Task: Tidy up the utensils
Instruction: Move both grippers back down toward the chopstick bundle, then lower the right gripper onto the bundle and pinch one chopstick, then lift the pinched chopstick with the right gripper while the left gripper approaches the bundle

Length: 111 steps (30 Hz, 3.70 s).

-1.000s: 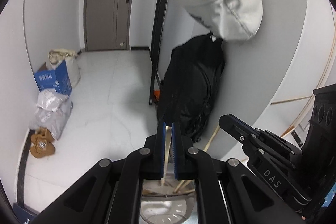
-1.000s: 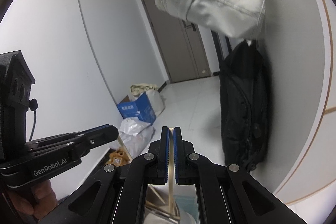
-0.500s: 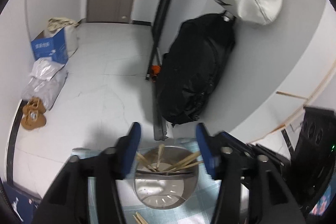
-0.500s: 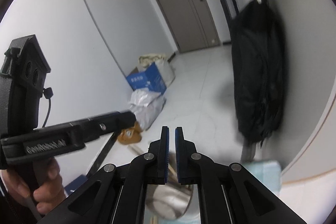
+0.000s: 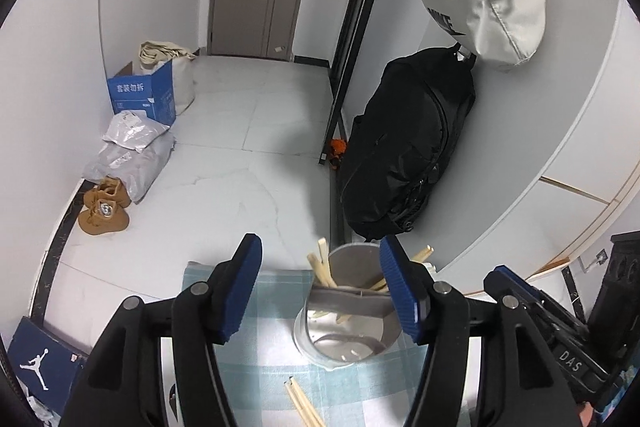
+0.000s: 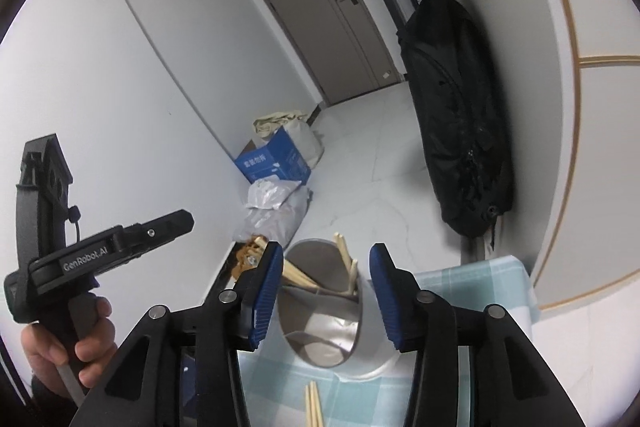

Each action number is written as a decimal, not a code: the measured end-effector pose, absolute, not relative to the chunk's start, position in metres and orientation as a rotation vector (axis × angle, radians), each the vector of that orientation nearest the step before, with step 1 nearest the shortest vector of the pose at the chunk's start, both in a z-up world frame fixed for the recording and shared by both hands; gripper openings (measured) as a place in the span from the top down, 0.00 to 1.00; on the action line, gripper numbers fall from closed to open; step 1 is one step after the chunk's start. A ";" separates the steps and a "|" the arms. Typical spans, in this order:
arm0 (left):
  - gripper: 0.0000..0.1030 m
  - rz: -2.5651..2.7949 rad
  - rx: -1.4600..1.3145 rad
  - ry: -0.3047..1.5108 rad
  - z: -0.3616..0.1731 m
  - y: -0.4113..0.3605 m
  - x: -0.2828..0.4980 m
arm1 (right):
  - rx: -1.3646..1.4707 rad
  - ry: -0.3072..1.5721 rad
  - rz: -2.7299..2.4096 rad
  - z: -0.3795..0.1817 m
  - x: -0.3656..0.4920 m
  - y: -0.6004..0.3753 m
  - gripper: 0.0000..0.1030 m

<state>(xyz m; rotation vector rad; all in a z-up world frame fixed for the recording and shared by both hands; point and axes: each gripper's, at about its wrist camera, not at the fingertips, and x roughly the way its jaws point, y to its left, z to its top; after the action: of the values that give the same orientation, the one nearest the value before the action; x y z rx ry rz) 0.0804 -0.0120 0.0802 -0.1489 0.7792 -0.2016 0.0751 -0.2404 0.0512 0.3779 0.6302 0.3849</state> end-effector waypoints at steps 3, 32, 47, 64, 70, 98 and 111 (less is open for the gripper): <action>0.35 -0.187 -0.133 0.761 0.080 -0.010 0.069 | 0.361 0.612 0.388 0.056 0.062 -0.238 0.54; 0.19 -0.040 -0.068 0.671 0.013 0.004 -0.001 | 0.243 0.637 0.419 -0.003 -0.002 -0.197 0.28; 0.19 -0.022 -0.158 0.768 -0.044 0.035 0.017 | 0.137 0.813 0.427 -0.068 0.007 -0.172 0.46; 0.19 0.056 -0.318 0.919 -0.068 0.079 0.030 | -0.109 1.013 0.493 -0.135 0.016 -0.108 0.83; 0.19 0.042 -0.349 0.937 -0.072 0.087 0.031 | -0.204 1.062 0.435 -0.147 0.015 -0.101 0.87; 0.19 0.169 -0.474 0.994 -0.088 0.147 0.037 | -0.316 1.089 0.472 -0.152 0.068 -0.045 0.97; 0.19 -0.015 -0.360 1.105 -0.109 0.089 0.031 | -0.117 0.910 0.469 -0.081 0.048 -0.090 0.97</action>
<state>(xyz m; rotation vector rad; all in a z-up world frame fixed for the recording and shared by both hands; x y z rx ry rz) 0.0307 0.0892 -0.1090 -0.3604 1.1055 -0.0150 0.0481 -0.0899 -0.0808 -0.1167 0.9097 0.4690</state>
